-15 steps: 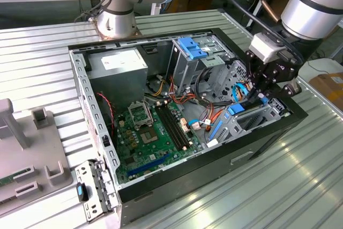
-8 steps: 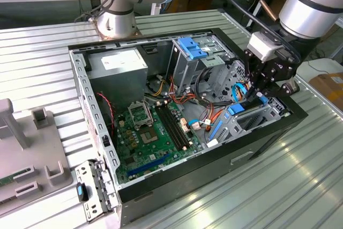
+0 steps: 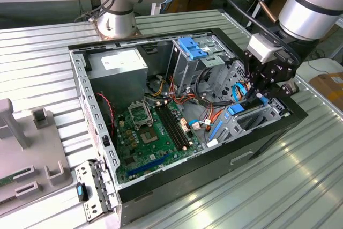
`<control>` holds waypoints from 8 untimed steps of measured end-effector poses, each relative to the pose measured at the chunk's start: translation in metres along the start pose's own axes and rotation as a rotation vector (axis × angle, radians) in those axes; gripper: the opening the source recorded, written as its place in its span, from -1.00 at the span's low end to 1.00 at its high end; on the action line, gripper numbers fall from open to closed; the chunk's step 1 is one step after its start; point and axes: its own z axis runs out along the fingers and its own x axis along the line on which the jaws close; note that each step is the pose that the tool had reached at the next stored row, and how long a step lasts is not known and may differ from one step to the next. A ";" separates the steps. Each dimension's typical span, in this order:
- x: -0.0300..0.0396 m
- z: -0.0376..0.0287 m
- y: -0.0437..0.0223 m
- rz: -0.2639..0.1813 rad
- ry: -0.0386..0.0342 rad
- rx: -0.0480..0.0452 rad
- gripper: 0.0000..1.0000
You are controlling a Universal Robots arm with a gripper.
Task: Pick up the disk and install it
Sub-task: 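Insert the second disk wire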
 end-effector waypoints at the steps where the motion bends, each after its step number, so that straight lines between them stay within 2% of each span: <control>1: 0.0000 0.0000 0.0000 0.000 0.0001 0.0000 -0.69; 8: 0.0013 0.0018 0.0000 0.000 0.0002 0.0000 -0.69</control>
